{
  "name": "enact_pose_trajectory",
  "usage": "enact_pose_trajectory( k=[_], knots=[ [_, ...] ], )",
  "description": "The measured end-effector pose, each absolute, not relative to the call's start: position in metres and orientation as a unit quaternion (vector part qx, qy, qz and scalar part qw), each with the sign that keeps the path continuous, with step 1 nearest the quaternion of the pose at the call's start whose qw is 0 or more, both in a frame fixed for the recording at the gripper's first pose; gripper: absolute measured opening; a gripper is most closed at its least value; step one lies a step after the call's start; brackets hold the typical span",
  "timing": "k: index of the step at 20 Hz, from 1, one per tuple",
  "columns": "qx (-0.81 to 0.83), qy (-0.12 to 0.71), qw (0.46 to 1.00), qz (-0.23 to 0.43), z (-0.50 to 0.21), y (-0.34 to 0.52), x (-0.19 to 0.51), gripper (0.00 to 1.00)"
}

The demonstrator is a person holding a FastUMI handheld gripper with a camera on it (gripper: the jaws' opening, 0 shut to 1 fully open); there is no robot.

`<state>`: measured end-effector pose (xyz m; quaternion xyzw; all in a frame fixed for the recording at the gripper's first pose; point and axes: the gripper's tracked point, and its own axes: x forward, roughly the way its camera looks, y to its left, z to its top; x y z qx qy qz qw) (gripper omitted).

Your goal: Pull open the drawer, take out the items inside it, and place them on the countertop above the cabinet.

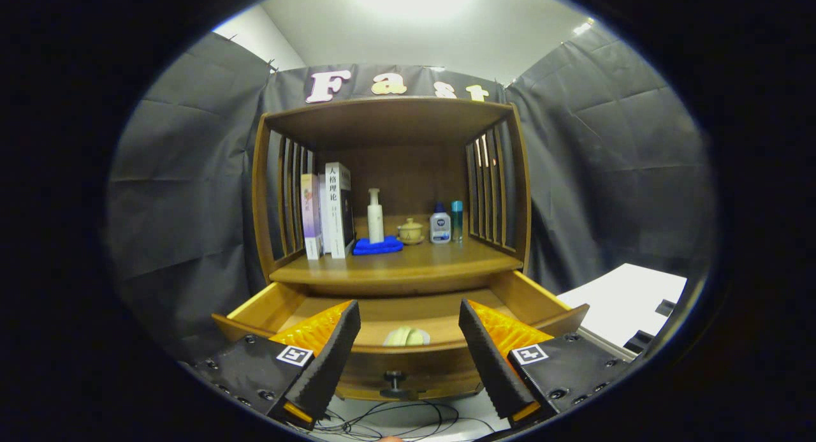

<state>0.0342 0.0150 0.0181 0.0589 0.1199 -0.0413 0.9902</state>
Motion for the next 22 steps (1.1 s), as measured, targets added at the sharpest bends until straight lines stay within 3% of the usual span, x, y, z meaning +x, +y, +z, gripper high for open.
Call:
enact_pose_trajectory(
  k=[2,10,22],
  knots=[
    [0.064,0.142,0.987,-0.046,0.021,0.017,0.051,0.97],
    [0.051,0.289,0.952,-0.083,-0.03,0.012,0.115,0.98],
    [0.068,0.444,0.889,-0.088,-0.121,0.027,0.133,0.98]
  ],
)
